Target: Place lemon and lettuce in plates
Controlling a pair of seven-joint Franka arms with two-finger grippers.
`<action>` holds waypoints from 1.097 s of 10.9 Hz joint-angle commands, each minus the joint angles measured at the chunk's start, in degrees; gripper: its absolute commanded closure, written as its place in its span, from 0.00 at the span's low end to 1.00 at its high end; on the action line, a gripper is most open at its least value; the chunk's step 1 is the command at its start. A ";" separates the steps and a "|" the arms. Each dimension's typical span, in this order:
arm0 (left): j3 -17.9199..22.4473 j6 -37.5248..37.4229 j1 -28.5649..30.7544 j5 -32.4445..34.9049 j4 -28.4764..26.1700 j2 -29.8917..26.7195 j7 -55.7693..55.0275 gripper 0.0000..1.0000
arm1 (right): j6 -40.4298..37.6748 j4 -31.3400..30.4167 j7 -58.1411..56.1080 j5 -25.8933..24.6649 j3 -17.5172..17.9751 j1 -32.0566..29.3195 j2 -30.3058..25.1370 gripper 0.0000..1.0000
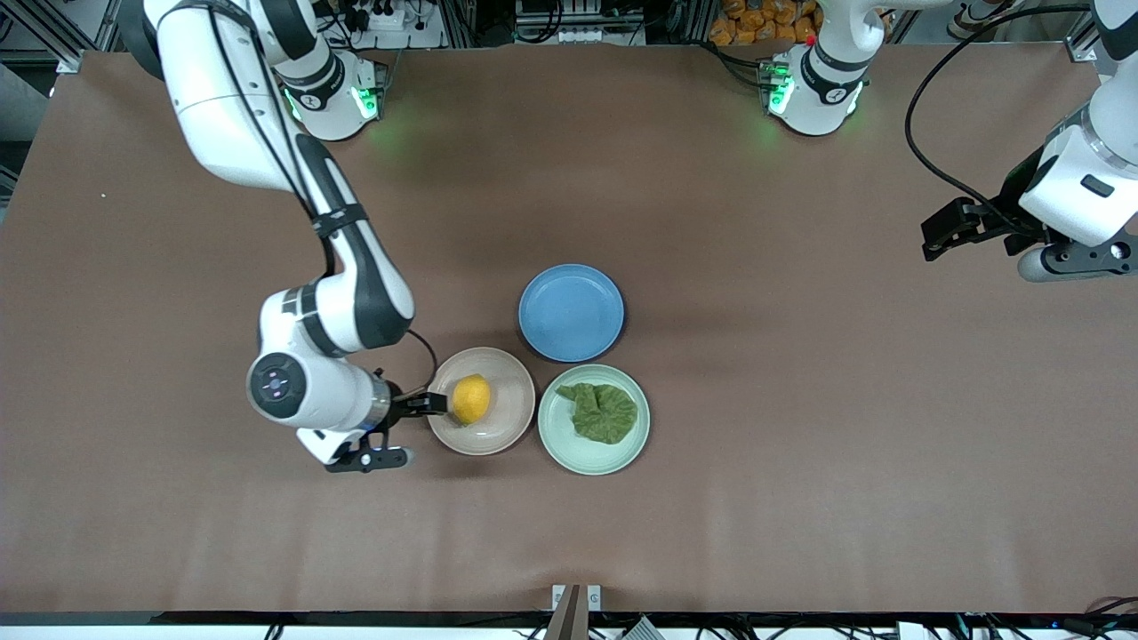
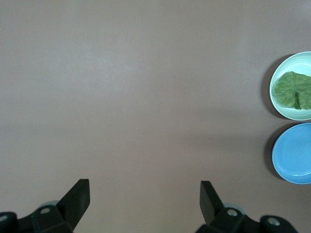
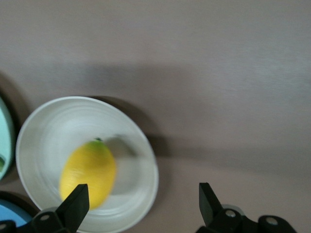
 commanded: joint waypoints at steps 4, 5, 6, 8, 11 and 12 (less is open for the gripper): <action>-0.17 -0.09 0.42 0.66 -0.81 -0.90 1.50 0.00 | -6.57 0.23 -9.73 -1.18 0.62 -9.21 -2.91 0.00; -0.17 -0.17 0.77 0.66 -0.90 -0.81 1.50 0.00 | -7.88 0.23 -9.65 -1.61 0.19 -10.02 -3.09 0.00; -0.17 -0.17 0.77 0.66 -0.90 -0.81 1.50 0.00 | -9.37 0.23 -9.56 -2.31 -1.12 -10.11 -3.10 0.00; -0.17 -0.61 0.77 0.66 -0.90 -0.99 1.42 0.00 | -9.83 0.23 -9.74 -2.41 -4.63 -10.02 -3.79 0.00; -0.35 -0.61 0.51 0.66 -0.90 -0.81 0.63 0.00 | -12.71 -0.21 -10.00 -2.23 -8.86 -10.37 -5.55 0.00; -0.35 -0.61 0.59 0.66 -0.98 -0.73 0.63 0.00 | -13.42 -0.12 -10.09 -2.41 -9.74 -10.46 -5.73 0.00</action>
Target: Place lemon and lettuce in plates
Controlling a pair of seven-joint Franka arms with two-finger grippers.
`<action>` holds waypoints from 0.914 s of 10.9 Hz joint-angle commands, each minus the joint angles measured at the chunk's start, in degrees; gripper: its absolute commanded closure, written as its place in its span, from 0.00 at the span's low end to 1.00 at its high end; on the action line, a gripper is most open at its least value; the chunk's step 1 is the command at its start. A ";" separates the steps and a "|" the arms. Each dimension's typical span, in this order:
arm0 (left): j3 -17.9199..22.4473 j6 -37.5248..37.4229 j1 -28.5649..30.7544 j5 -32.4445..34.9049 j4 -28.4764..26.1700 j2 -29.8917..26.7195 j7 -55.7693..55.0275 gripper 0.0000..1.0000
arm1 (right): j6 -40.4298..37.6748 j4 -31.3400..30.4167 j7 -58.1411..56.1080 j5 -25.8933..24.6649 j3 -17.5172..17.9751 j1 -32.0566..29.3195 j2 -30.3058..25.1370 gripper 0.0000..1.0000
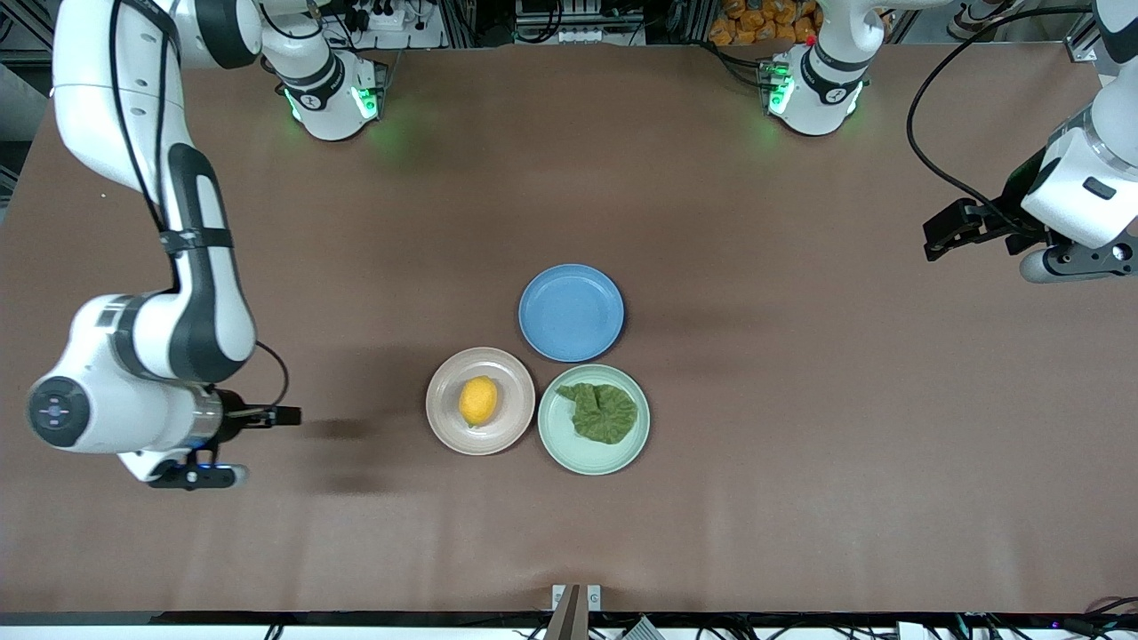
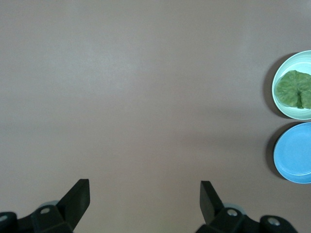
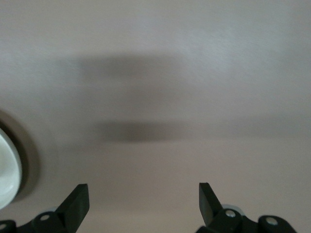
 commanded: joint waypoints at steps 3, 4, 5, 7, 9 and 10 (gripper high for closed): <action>-0.32 -0.37 0.34 0.66 -0.75 -0.81 0.63 0.00 | -3.19 -0.83 -4.61 -1.07 -4.39 -0.35 -4.36 0.00; -0.32 -0.45 0.34 0.66 -0.83 -0.81 0.63 0.00 | -3.63 -1.17 -6.29 -1.07 -5.97 0.26 -6.02 0.00; -0.32 -0.45 0.34 0.66 -0.83 -0.81 0.63 0.00 | -4.94 -2.22 -6.40 -1.07 -6.68 0.35 -7.78 0.00; -0.32 -0.54 0.43 0.66 -0.92 -0.81 0.63 0.00 | -4.96 -7.47 -6.49 -0.98 -6.25 -1.74 -13.65 0.00; -0.32 -0.54 0.43 0.66 -0.92 -0.81 0.71 0.00 | -5.04 -11.96 -6.40 -3.60 -2.75 -4.47 -19.63 0.00; -0.32 -0.54 0.43 0.66 -0.92 -0.81 0.63 0.00 | -5.04 -14.34 -6.14 -6.93 -0.38 -5.52 -22.96 0.00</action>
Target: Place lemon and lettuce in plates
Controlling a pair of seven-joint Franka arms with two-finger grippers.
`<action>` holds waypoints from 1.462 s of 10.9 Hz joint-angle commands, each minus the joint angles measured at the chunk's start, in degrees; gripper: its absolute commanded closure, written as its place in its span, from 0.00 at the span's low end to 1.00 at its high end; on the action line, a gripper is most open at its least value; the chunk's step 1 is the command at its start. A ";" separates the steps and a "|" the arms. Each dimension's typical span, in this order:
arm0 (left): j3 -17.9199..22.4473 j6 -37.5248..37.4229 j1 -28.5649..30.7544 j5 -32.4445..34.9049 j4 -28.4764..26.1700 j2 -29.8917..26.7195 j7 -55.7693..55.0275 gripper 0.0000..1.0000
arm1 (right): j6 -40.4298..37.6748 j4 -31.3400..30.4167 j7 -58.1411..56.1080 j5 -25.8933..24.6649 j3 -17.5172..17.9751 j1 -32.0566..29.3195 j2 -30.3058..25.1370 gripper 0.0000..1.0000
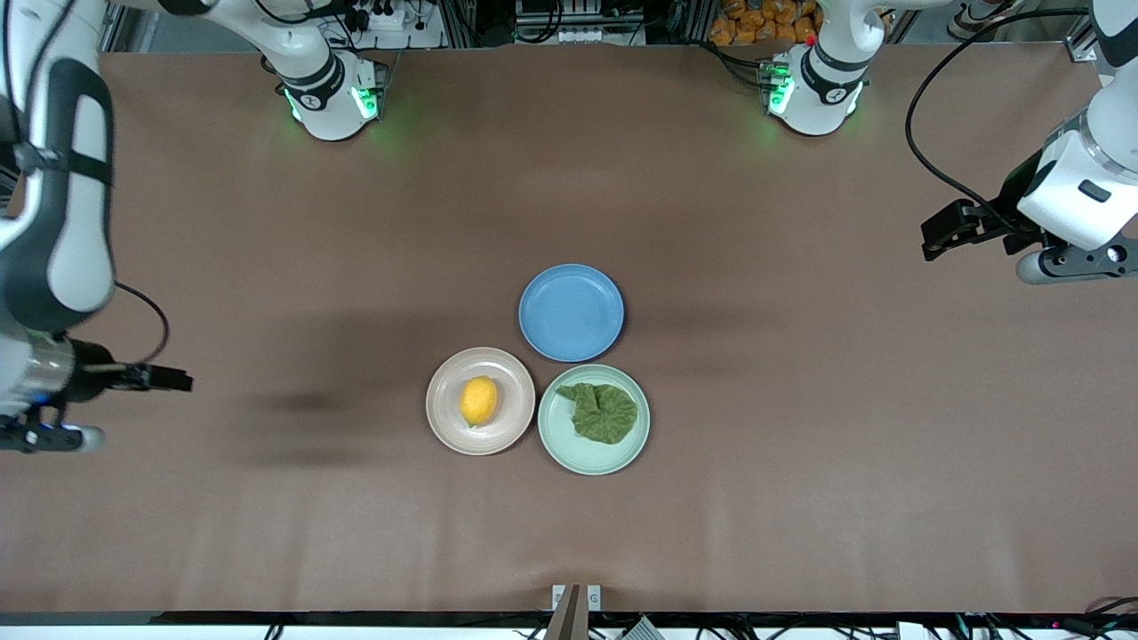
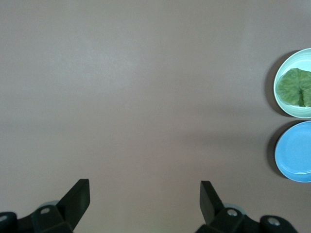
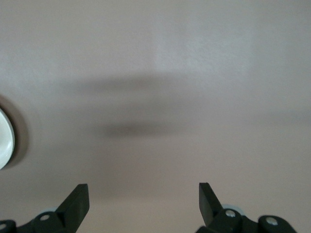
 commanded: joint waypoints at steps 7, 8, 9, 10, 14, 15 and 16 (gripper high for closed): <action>-0.32 -0.41 0.39 0.66 -0.51 -0.81 0.71 0.00 | -7.34 -14.21 0.25 -8.36 11.74 -8.01 -24.60 0.00; -0.32 -0.41 0.39 0.66 -0.51 -0.81 0.63 0.00 | -8.39 -14.12 0.25 -8.71 11.75 -7.93 -25.83 0.00; -0.32 -0.41 0.39 0.66 -0.51 -0.81 0.63 0.00 | -9.97 -13.94 0.25 -8.88 11.75 -7.58 -27.32 0.00; -0.32 -0.41 0.39 0.66 -0.51 -0.81 0.63 0.00 | -11.72 -13.77 0.42 -8.89 11.83 -7.40 -28.46 0.00; -0.32 -0.41 0.39 0.66 -0.51 -0.81 0.71 0.00 | -13.85 -12.18 0.87 -11.43 11.48 -6.26 -29.26 0.00; -0.32 -0.41 0.39 0.66 -0.51 -0.90 0.71 0.00 | -13.76 -12.27 0.78 -11.52 11.40 -6.08 -29.27 0.00; -0.32 -0.50 0.39 0.66 -0.60 -0.99 0.80 0.00 | -13.50 -12.71 0.86 -11.52 11.40 -5.65 -29.27 0.00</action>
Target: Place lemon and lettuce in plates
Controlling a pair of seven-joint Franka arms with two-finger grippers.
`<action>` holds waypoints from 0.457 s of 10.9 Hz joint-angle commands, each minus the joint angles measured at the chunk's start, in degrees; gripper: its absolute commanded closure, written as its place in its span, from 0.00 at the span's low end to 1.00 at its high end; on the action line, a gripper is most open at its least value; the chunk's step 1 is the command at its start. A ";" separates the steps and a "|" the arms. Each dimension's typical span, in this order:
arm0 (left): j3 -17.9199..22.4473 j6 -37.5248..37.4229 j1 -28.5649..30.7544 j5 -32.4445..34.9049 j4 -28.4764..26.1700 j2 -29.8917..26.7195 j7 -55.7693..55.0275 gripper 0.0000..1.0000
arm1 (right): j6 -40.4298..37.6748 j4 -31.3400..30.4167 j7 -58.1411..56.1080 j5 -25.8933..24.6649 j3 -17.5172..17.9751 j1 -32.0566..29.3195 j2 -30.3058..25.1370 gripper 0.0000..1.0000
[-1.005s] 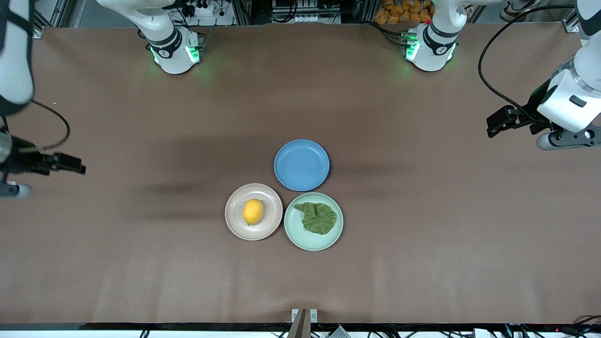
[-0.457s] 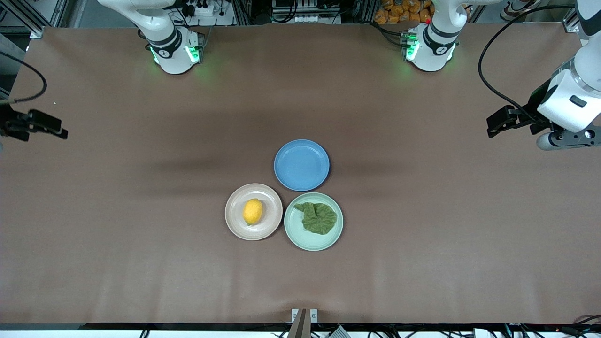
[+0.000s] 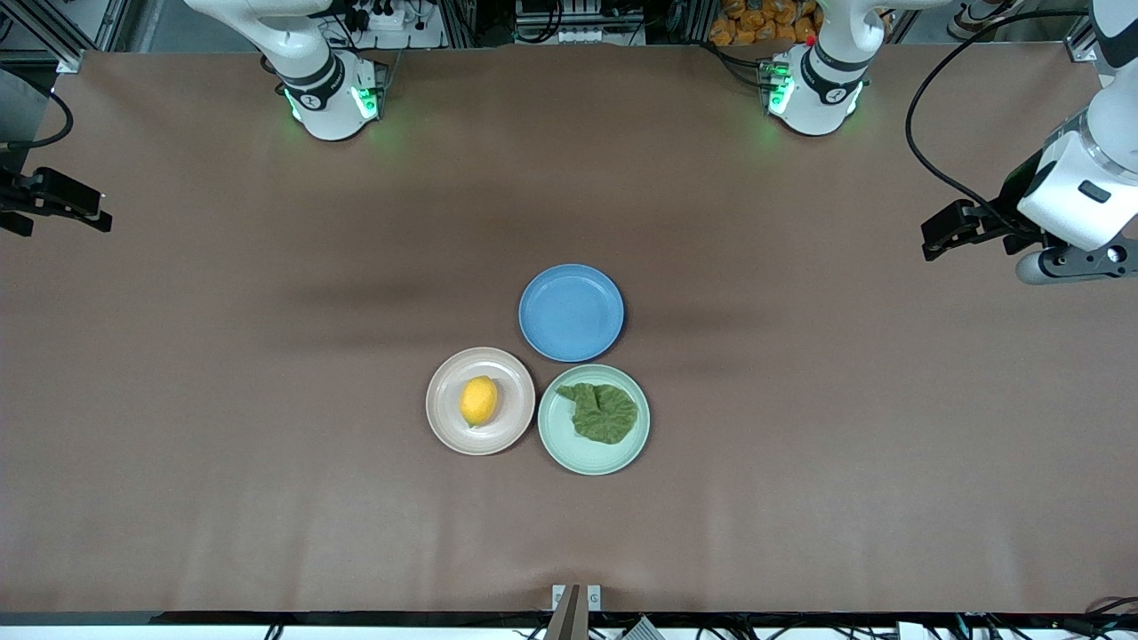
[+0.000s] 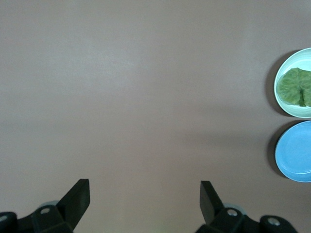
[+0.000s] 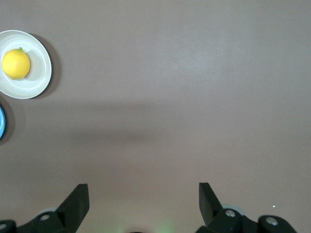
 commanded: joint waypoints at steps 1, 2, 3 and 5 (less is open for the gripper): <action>-0.23 -0.58 0.34 0.66 -0.57 -1.14 1.24 0.00 | 0.30 -1.64 0.86 -1.40 0.27 1.31 -1.27 0.00; -0.14 -0.59 0.78 0.66 -1.62 -1.49 1.50 0.00 | 0.91 -2.60 0.94 -1.31 0.35 1.67 -2.05 0.00; -0.23 -0.41 1.39 0.74 -2.24 -2.01 1.50 0.00 | 1.18 -2.96 0.94 -1.31 0.35 2.02 -2.24 0.00; -0.23 -0.32 1.57 0.74 -2.42 -2.10 1.50 0.00 | 1.71 -4.88 0.94 -1.31 0.27 2.63 -4.07 0.00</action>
